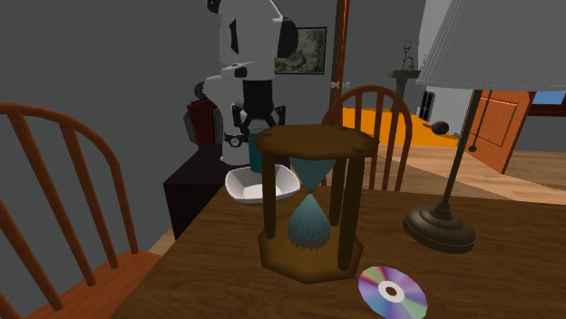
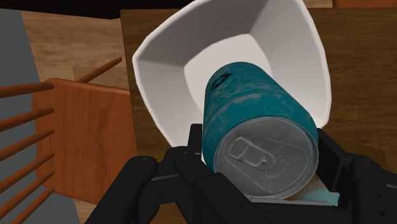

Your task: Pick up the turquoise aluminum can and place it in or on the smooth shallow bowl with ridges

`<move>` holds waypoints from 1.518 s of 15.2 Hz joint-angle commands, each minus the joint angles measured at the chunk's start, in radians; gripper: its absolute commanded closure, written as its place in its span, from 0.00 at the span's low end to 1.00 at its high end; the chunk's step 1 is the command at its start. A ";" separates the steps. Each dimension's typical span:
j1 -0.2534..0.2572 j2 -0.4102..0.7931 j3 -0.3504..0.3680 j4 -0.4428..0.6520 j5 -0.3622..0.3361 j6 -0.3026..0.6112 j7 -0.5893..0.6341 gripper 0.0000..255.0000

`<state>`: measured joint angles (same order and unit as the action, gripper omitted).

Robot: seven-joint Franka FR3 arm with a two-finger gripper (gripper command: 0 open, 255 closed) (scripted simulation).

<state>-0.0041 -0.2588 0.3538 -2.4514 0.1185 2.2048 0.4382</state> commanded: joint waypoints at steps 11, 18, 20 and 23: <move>-0.003 0.054 0.011 -0.041 -0.013 0.095 0.011 1.00; -0.003 0.054 0.011 -0.041 -0.013 0.095 0.011 0.00; -0.002 0.032 0.006 -0.025 -0.007 0.057 0.006 0.00; 0.000 -0.023 -0.006 0.026 0.004 -0.047 -0.005 0.00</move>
<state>-0.0057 -0.2620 0.3517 -2.4364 0.1177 2.1893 0.4365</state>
